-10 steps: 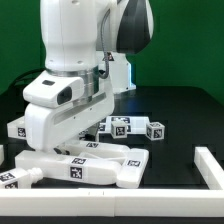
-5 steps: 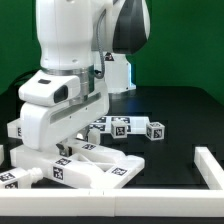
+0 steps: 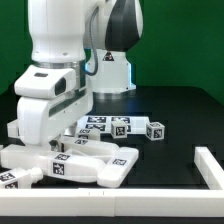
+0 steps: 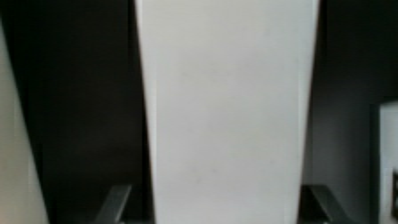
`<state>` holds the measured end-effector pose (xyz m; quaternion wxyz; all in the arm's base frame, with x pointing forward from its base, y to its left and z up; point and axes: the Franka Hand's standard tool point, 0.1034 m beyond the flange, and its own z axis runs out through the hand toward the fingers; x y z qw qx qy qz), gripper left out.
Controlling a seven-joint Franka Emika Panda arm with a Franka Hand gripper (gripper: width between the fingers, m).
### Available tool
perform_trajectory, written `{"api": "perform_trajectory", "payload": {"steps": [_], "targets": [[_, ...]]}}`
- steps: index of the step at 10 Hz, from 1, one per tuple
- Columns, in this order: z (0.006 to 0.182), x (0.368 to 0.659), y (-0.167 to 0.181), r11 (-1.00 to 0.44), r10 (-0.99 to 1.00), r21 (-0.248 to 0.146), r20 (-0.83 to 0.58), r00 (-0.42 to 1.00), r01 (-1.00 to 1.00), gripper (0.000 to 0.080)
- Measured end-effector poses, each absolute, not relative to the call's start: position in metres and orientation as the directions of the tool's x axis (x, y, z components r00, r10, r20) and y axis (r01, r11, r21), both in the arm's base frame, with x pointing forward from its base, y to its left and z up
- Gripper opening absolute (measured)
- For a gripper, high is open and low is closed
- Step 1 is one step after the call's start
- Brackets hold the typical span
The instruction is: Assemble chair
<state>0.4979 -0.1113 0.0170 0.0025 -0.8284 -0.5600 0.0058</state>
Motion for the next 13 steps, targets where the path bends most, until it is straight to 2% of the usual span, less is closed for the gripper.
{"api": "perform_trajectory", "payload": {"steps": [6,9,10,13], "targets": [[0.013,0.493,-0.109,-0.365,0.931,-0.022,-0.012,0.365,0.931,0.0285],[0.011,0.488,-0.121,-0.333,0.943,-0.026,-0.012,0.333,0.942,0.0285],[0.009,0.485,-0.12,-0.35,0.937,-0.016,-0.009,0.35,0.937,0.0285],[0.009,0.486,-0.11,-0.53,0.848,-0.021,-0.006,0.53,0.848,0.0285]]}}
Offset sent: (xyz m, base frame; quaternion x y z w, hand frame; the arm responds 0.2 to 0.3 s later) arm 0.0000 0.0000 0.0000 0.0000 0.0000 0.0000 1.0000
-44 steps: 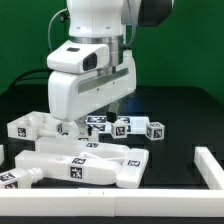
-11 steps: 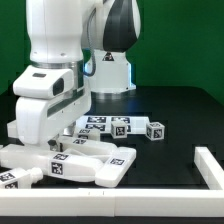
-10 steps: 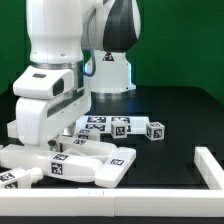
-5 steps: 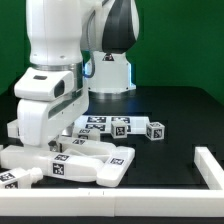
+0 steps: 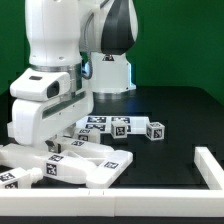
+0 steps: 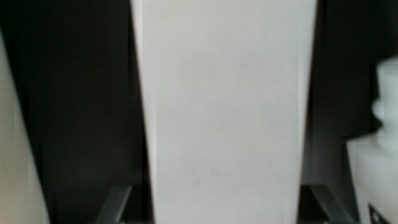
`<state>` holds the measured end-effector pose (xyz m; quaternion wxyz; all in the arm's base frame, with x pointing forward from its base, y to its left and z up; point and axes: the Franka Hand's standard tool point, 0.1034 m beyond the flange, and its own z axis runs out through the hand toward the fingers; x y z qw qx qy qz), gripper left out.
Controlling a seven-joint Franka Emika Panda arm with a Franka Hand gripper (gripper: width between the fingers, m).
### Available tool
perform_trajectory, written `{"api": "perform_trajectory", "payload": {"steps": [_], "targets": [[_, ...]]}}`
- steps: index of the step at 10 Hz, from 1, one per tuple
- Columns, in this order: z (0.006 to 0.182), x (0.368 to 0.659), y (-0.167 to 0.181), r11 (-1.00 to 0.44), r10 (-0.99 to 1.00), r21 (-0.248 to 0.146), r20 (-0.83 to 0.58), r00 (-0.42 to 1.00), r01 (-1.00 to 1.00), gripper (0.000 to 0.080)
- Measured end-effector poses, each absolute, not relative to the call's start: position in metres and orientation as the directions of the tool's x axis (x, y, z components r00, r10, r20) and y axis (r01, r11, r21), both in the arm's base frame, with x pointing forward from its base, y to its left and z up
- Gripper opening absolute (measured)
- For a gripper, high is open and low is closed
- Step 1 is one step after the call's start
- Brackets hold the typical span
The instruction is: Assemble chair
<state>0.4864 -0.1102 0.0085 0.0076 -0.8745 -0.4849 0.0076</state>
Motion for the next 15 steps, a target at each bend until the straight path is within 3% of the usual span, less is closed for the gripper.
{"api": "perform_trajectory", "payload": {"steps": [4,7,12,13,15], "targets": [[0.009,0.487,-0.108,-0.536,0.844,-0.02,-0.007,0.536,0.844,0.0285],[0.009,0.485,-0.105,-0.189,0.982,-0.017,-0.022,0.189,0.982,0.0285],[0.009,0.483,-0.116,0.071,0.997,-0.027,-0.033,-0.072,0.997,0.0285],[0.009,0.483,-0.125,0.238,0.97,-0.035,-0.043,-0.24,0.971,0.0285],[0.009,0.482,-0.136,0.392,0.918,-0.047,-0.046,-0.394,0.919,0.0285]]}}
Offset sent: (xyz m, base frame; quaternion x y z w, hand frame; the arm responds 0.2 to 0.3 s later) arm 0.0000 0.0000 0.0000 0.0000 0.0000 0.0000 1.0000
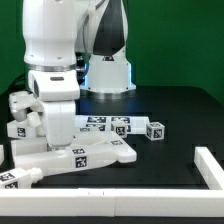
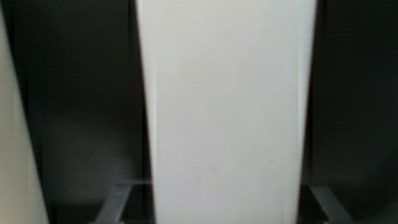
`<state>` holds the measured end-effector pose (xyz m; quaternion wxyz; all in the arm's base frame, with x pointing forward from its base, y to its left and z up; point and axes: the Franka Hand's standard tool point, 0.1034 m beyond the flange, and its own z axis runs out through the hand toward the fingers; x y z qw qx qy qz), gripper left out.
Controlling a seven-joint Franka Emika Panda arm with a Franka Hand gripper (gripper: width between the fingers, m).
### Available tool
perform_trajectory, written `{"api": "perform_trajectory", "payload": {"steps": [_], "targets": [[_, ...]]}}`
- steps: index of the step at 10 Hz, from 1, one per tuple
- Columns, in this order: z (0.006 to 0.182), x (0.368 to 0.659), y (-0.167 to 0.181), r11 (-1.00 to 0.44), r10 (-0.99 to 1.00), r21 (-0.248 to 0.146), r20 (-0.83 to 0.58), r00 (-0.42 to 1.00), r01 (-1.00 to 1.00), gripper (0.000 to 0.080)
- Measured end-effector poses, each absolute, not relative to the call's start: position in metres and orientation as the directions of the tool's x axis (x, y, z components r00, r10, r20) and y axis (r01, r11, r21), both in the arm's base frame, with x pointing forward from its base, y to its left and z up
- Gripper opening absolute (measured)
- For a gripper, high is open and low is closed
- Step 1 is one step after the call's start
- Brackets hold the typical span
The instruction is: Assemble chair
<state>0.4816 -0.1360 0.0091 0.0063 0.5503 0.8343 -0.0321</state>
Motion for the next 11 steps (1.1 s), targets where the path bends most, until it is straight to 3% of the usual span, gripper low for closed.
{"api": "perform_trajectory", "payload": {"steps": [1,5,10,11], "targets": [[0.0093,0.48,-0.1428,0.508,0.859,-0.054,-0.042,-0.51,0.86,0.0285],[0.0135,0.486,-0.1523,0.669,0.738,-0.076,-0.056,-0.673,0.74,0.0285],[0.0126,0.4849,-0.1522,0.666,0.74,-0.077,-0.054,-0.67,0.742,0.029],[0.0129,0.4848,-0.1521,0.655,0.75,-0.076,-0.056,-0.659,0.752,0.0466]]}}
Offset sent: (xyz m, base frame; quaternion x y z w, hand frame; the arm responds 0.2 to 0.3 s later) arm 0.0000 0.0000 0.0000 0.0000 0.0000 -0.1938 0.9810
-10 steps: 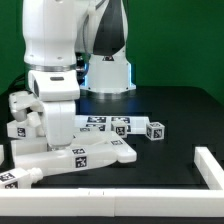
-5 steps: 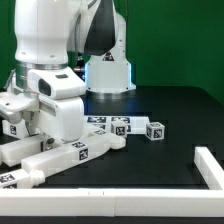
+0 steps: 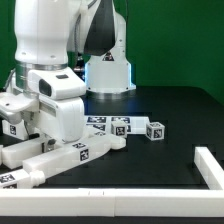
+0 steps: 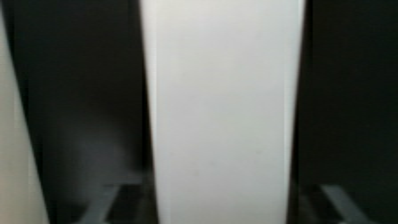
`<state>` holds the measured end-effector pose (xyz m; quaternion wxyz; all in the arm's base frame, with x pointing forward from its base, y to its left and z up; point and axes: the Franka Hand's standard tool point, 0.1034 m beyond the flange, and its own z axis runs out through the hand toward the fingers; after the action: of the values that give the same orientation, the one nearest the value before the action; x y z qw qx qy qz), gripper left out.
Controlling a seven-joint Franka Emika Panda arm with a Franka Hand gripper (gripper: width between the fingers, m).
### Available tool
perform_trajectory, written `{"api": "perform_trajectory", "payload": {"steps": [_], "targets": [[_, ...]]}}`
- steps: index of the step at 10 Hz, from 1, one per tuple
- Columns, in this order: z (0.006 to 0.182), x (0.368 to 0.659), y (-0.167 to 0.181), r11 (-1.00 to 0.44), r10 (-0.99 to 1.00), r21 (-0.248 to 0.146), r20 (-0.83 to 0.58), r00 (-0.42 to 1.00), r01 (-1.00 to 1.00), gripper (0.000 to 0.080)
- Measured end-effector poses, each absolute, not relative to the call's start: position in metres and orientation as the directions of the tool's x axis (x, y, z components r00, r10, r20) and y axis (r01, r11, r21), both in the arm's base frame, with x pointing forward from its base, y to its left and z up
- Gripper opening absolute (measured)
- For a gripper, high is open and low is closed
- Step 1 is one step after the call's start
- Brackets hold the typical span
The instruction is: Assemble chair
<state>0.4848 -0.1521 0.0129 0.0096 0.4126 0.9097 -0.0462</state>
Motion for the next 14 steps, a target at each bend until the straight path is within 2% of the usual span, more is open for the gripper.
{"api": "perform_trajectory", "payload": {"steps": [1,2,3,4,5,9,12,14], "targets": [[0.016,0.485,-0.152,0.634,0.768,-0.073,-0.061,-0.638,0.77,0.0466],[0.025,0.484,-0.153,0.632,0.769,-0.068,-0.071,-0.635,0.772,0.0621],[0.038,0.483,-0.157,0.621,0.777,-0.062,-0.085,-0.624,0.782,0.0641],[0.052,0.483,-0.159,0.501,0.858,-0.038,-0.107,-0.502,0.865,0.0648],[0.058,0.481,-0.158,0.419,0.901,-0.022,-0.114,-0.419,0.908,0.0648],[0.055,0.478,-0.157,0.144,0.984,0.006,-0.11,-0.142,0.99,0.0649],[0.057,0.453,-0.161,-0.207,0.974,0.019,-0.092,0.208,0.978,0.0649],[0.057,0.454,-0.16,-0.334,0.939,0.027,-0.08,0.335,0.942,0.0649]]}}
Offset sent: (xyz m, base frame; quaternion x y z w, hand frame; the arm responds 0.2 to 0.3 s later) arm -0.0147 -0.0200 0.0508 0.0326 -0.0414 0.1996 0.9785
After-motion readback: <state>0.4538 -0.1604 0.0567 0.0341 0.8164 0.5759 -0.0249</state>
